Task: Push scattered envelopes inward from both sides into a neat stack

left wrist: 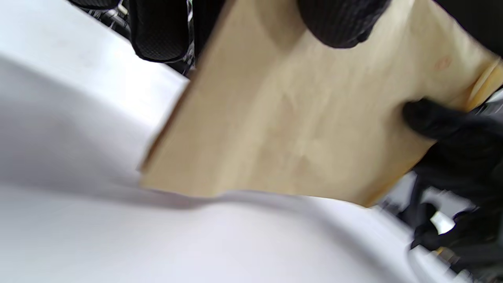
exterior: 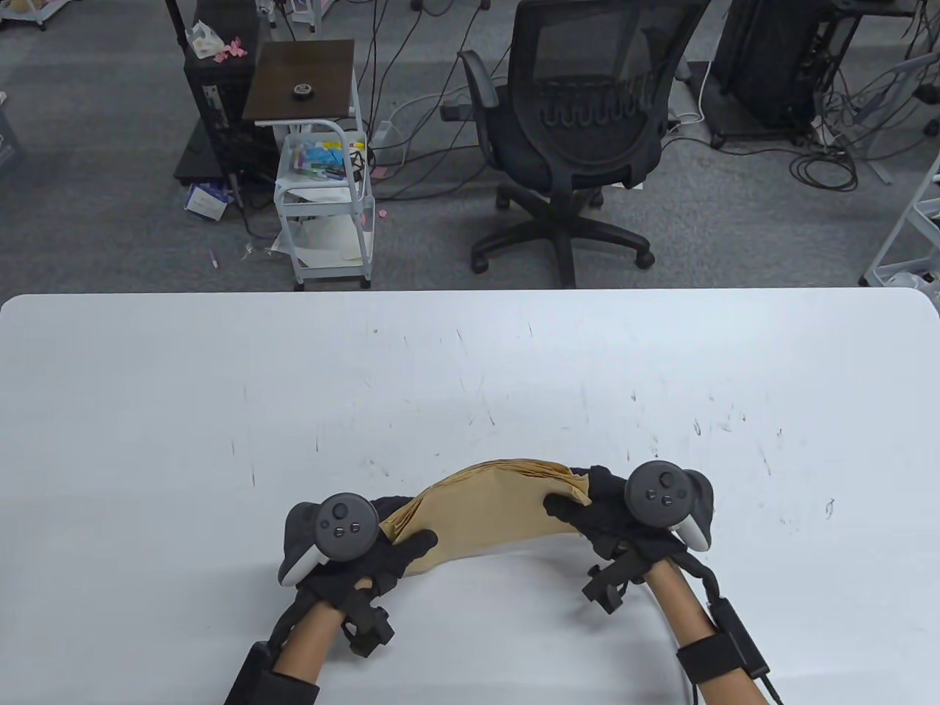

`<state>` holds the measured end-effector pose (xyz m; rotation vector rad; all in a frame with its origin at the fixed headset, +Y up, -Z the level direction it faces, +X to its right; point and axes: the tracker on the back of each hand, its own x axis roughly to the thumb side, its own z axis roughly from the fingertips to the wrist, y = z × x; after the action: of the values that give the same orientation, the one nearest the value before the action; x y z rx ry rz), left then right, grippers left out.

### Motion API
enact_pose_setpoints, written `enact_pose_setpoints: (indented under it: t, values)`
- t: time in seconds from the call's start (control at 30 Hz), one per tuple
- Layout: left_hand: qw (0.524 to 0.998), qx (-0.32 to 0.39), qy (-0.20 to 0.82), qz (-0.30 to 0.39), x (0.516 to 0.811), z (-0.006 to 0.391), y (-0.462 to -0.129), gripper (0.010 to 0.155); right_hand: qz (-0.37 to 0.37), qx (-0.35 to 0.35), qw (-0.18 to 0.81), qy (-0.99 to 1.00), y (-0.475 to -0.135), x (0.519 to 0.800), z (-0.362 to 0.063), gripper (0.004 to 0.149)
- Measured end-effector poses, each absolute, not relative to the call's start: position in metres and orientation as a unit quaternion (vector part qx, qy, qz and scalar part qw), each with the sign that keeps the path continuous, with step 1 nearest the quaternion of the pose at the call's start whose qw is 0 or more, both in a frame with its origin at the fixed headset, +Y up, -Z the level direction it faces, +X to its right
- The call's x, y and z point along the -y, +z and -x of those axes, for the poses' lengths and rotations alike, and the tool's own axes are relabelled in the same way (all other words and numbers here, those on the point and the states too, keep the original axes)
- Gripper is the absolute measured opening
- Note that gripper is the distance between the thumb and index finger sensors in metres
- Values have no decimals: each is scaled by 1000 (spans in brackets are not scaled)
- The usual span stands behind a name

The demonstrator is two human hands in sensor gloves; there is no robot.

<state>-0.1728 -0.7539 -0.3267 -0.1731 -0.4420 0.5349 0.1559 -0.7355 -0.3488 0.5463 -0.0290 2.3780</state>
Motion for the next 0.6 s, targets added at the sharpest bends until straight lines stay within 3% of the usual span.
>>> enact_pose_setpoints:
  t: [0.07,0.17,0.27,0.4,0.5,0.6]
  values:
    - [940,216,254,73,752,172,-327,52,-210,16,292,933,-349,745,-160,43]
    - [938,211,267,69,751,170,-325,50,-202,45,324,923,-353,731,-163,42]
    - [945,200,251,61,754,170,-328,47,-202,-18,299,933,-353,749,-161,42]
    - [944,198,261,49,749,170,-330,47,-204,18,318,926,-358,738,-165,42]
    - [951,199,232,43,755,168,-329,44,-198,-27,296,934,-359,755,-164,42]
    - [952,203,223,44,754,166,-328,44,-202,-27,281,938,-359,751,-162,42]
